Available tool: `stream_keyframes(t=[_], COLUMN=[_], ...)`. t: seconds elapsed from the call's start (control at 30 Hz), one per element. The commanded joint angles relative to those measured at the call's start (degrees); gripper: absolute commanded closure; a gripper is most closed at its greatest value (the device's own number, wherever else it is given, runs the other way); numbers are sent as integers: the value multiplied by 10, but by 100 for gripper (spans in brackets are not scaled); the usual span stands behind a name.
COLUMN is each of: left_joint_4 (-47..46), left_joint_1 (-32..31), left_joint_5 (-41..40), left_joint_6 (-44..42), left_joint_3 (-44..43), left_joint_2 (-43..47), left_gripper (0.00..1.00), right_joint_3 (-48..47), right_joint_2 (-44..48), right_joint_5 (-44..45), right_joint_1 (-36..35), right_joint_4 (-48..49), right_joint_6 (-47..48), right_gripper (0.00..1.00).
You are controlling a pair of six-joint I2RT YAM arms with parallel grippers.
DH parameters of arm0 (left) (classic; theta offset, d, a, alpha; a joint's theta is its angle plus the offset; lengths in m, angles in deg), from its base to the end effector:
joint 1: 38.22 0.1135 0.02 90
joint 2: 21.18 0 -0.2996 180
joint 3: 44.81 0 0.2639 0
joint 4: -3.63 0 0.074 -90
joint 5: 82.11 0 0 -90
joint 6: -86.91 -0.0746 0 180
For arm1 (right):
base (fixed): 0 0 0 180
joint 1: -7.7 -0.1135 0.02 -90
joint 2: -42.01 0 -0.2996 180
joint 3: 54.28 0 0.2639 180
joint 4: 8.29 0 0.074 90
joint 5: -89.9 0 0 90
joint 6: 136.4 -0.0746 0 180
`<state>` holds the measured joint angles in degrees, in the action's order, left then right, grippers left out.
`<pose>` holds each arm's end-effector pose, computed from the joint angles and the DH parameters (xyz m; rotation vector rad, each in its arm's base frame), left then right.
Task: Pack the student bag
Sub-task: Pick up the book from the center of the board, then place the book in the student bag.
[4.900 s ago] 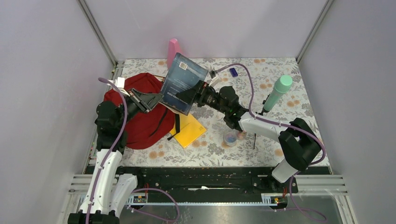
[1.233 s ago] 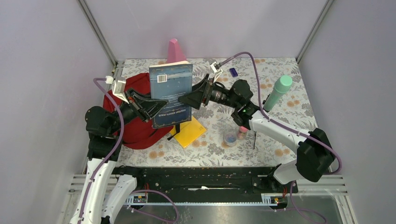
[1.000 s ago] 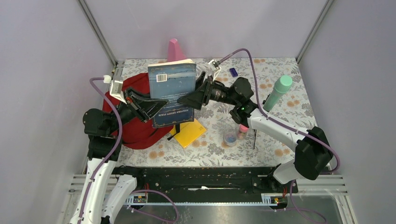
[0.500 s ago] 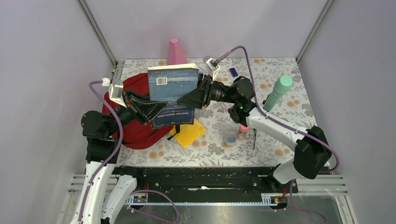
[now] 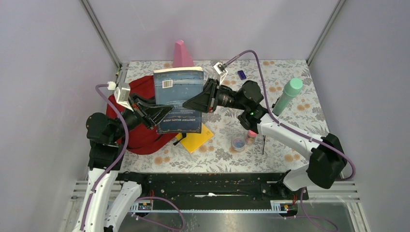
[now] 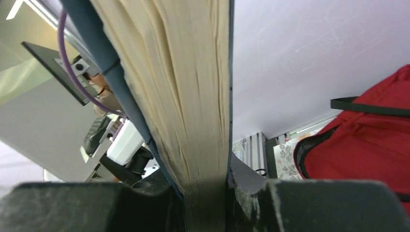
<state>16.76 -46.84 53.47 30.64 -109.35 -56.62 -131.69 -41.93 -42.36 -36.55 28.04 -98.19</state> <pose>0.1184 -0.0718 0.4503 0.4198 1.4105 -1.1195 0.2248 0.2890 0.4456 -0.7077 1.2296 1.8189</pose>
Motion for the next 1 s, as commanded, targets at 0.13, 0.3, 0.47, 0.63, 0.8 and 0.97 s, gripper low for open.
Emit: stream_keyframes(t=[0.13,0.3,0.47,0.63,0.8,0.97], left_joint_4=[123,233,299,302,313,311], left_joint_1=[7,12,15,15,14,12], left_joint_5=[-203,-346,-408,-382,-360,-367], left_joint_6=[-110,-124,-136,-149,-145,-127], left_joint_3=[-25,-21,-3,28,46,60], left_joint_2=[-18,-62,-121,-145,-179,-190], left_gripper=[13,1,1,1,3,9], right_joint_3=[11,6,15,23,23,24], right_joint_2=[89,103,102,98,88,77], right_joint_5=[179,275,342,353,347,344], right_joint_1=[-1,-1,-1,-1,-1,-1], right_joint_4=[-233,-340,-388,-397,-402,-402], right_joint_6=[152,202,220,233,241,241], right_gripper=[100,100,100,100,100,100])
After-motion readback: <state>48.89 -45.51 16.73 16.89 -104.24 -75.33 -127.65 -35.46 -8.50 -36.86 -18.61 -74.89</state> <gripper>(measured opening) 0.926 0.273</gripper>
